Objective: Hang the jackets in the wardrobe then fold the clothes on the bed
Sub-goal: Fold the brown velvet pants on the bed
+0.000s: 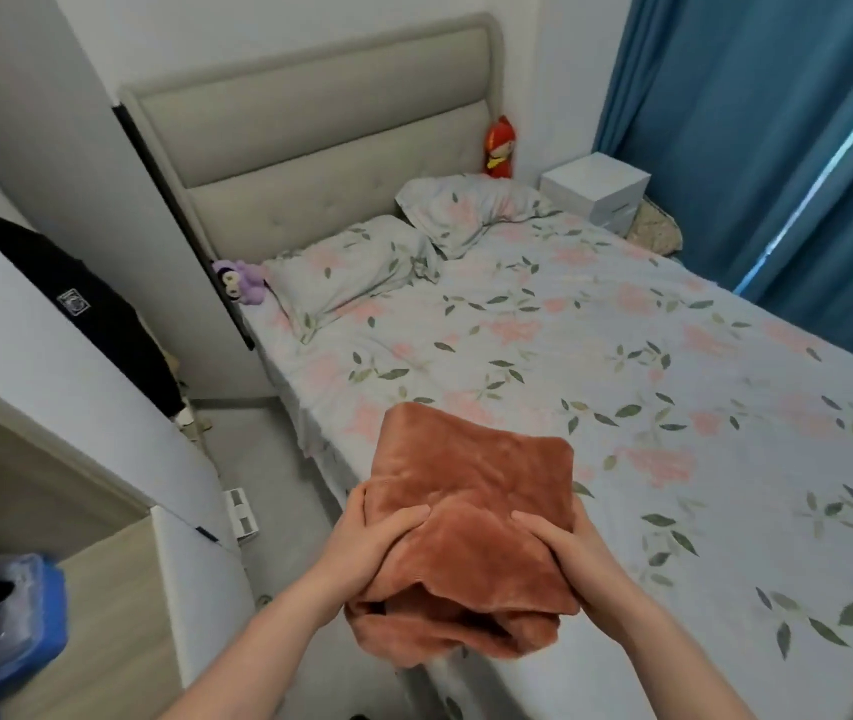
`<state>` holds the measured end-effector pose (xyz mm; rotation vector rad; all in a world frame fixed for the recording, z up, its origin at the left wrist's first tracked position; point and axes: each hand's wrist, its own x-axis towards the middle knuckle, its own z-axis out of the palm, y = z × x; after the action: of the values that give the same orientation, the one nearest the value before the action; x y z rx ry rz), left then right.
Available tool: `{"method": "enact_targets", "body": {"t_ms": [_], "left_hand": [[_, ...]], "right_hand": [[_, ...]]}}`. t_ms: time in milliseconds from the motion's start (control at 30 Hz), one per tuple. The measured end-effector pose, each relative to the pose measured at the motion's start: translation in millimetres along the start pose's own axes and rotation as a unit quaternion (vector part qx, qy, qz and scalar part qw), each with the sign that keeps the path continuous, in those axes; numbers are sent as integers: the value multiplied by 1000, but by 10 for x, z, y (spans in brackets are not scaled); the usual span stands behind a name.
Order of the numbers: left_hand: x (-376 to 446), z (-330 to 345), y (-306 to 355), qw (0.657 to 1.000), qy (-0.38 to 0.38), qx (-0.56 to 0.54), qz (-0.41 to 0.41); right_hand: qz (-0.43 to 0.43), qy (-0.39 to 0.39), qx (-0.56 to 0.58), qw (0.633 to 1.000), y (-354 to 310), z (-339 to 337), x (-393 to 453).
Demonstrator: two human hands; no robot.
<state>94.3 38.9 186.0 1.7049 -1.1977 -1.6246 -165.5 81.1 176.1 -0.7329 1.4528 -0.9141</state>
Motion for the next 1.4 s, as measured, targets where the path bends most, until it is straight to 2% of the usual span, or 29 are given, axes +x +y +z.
{"method": "enact_targets", "body": {"t_ms": [200, 467, 800, 1400], "left_hand": [[-128, -974, -48, 993, 104, -49, 9], [-191, -2026, 75, 979, 174, -99, 29], [309, -2663, 738, 963, 222, -137, 66], [1682, -3946, 2199, 925, 325, -155, 121]], "right_hand": [[-39, -50, -32, 997, -461, 1088, 290], [-75, -92, -53, 992, -884, 2237, 543], [-127, -100, -71, 984, -1697, 2834, 1128], [-174, -220, -94, 955, -3486, 4002, 3058]]}}
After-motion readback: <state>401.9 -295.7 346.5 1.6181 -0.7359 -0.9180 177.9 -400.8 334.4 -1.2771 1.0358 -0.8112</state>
